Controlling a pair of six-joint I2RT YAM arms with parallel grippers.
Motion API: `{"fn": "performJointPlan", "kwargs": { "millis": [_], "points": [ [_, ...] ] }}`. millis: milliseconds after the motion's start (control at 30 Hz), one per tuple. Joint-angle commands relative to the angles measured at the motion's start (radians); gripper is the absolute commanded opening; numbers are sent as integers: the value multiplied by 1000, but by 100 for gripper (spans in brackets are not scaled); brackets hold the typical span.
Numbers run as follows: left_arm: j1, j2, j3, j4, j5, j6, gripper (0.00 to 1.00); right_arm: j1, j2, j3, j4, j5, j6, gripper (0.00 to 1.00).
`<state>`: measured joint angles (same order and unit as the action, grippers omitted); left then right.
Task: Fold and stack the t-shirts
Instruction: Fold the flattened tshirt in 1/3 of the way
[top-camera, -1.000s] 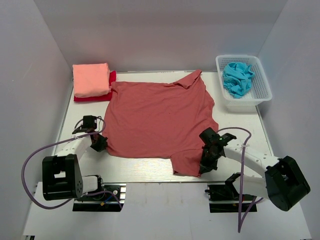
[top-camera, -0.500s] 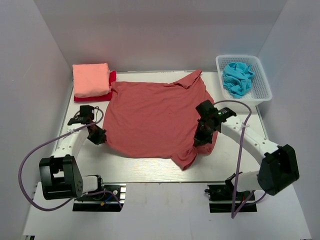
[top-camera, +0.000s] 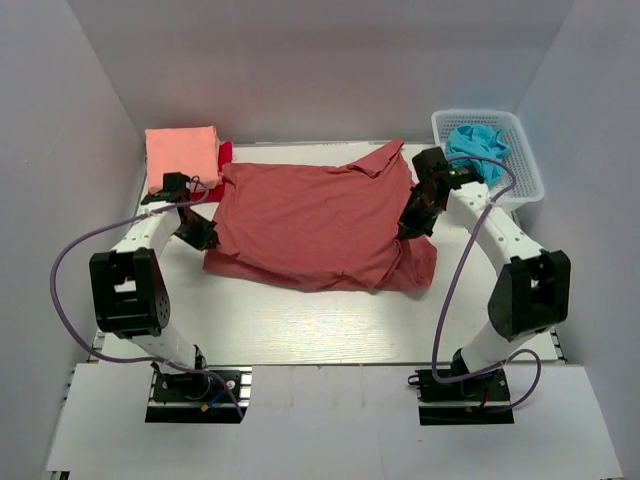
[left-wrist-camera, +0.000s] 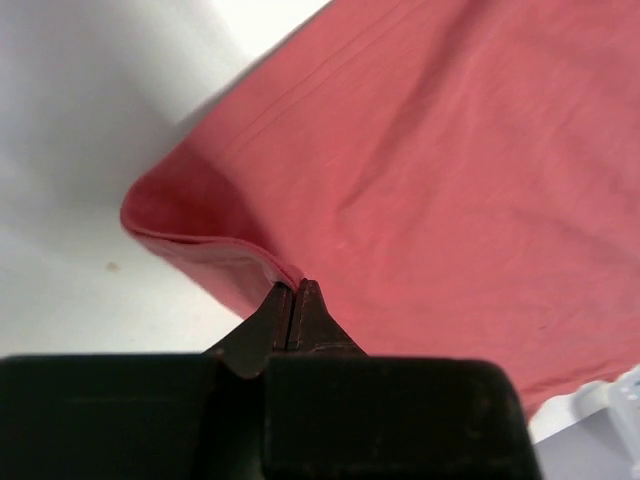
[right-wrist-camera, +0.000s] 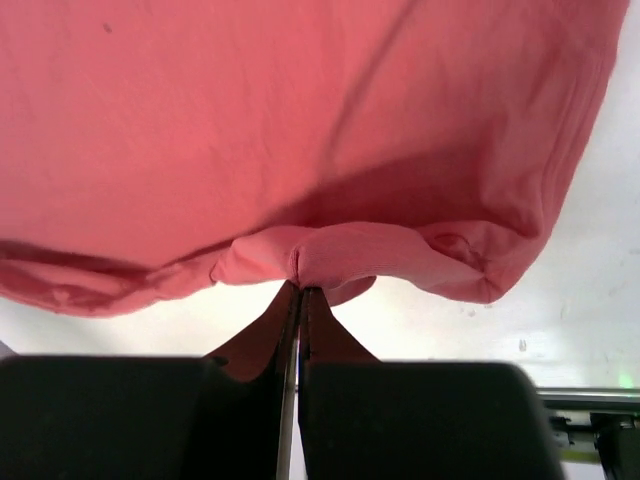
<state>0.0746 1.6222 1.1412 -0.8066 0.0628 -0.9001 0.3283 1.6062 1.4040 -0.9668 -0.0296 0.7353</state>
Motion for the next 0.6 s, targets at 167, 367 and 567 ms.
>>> {"fn": "performJointPlan", "kwargs": {
  "millis": [167,367,567],
  "points": [
    [30,93,178,50,-1,-56,0,-74,147,219,8,-79,-73,0],
    [30,180,276,75,-41,-74,0,-97,228,289,59,-56,-102,0],
    [30,260,341,84,-32,-65,0,-112,313,420,77,-13,-227,0]
  ]
}}
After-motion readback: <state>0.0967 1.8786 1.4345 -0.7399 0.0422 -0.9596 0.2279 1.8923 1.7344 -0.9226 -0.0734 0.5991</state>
